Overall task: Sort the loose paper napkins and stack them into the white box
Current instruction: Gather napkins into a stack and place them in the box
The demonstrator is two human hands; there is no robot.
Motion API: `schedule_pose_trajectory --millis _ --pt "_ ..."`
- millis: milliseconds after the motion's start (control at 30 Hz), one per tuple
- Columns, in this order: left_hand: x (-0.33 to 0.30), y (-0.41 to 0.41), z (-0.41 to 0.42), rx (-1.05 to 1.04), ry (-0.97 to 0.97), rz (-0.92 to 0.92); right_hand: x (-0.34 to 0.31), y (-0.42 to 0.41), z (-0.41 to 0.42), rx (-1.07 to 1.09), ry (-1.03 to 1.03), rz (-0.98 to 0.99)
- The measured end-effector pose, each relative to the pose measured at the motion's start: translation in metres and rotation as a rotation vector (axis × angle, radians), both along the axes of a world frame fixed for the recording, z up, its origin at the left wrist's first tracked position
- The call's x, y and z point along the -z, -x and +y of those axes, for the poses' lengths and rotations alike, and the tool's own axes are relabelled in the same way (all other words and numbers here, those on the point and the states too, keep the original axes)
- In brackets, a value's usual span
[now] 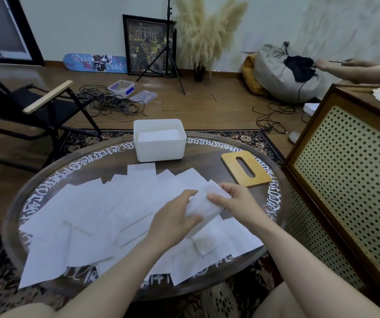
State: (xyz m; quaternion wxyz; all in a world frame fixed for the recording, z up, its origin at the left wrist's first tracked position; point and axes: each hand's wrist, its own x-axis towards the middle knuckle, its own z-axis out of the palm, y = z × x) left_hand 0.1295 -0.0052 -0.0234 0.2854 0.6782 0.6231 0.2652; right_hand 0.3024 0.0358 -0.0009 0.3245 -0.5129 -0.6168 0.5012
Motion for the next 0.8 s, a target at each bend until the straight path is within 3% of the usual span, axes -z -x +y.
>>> schedule_pose_trajectory --millis 233,433,800 --pt "-0.005 0.011 -0.003 -0.203 0.129 -0.418 -0.003 0.014 -0.004 0.040 0.132 0.114" --pt "-0.005 0.024 -0.013 -0.336 0.313 -0.712 -0.003 0.026 -0.012 -0.079 0.252 -0.014" --pt "-0.011 0.037 -0.024 -0.431 0.383 -0.724 0.000 0.040 -0.011 -0.114 0.220 -0.135"
